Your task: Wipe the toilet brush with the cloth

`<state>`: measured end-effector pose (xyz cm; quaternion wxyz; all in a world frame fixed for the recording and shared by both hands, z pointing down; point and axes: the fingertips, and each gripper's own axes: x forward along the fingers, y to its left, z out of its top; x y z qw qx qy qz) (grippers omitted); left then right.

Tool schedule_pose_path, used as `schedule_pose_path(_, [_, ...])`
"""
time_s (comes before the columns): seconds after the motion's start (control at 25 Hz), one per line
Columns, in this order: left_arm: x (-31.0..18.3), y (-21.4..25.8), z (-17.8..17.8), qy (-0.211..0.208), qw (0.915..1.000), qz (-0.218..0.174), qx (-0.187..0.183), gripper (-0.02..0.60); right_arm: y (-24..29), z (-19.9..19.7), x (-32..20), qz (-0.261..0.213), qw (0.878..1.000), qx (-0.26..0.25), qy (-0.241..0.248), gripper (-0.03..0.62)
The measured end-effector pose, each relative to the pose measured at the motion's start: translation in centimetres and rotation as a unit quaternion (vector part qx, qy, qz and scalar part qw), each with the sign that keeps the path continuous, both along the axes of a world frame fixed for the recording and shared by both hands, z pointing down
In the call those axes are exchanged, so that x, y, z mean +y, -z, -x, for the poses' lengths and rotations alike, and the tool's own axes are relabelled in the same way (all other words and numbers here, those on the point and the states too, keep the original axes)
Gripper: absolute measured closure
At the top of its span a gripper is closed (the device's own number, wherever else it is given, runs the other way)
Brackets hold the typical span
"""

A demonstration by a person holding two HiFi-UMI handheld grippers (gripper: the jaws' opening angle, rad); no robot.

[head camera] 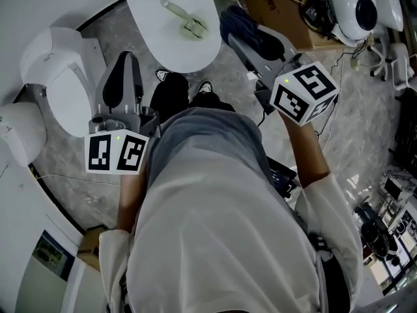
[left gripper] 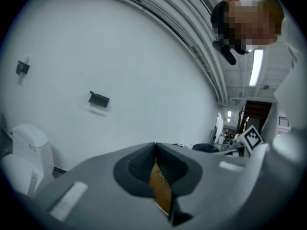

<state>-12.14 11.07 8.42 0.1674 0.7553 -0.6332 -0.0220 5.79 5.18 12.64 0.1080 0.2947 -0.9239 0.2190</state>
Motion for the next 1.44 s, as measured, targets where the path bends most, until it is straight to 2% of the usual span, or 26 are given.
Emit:
schedule_pose_path(0.4, [0.3, -1.1, 0.2, 0.018, 0.9996, 0.002, -0.022, 0.581, 0.6, -1.9, 2.3, -0.020, 0.999, 0.019, -0.036, 0.494])
schedule_pose_path(0.64, [0.8, -0.6, 0.3, 0.028, 0.9987, -0.015, -0.039, 0.581, 0.5, -1.7, 3.1, -0.031, 0.999, 0.032, -0.032, 0.496])
schedule_pose_path(0.92, [2.1, 0.2, -0.6, 0.015, 0.9978, -0.027, -0.059, 0.581, 0.6, -1.7, 4.7, -0.039, 0.998, 0.049, -0.032, 0.497])
schedule_pose_path(1.2, [4.0, -0.6, -0.6, 0.035, 0.9973, -0.004, -0.065, 0.581, 0.6, -1.8, 6.1, -0.049, 0.997, 0.055, -0.035, 0.497])
schedule_pose_path(1.44, [4.2, -1.5, -1.7, 0.032, 0.9969, 0.017, -0.070, 0.581, 0.6, -2.6, 6.2, -0.045, 0.997, 0.048, -0.041, 0.497])
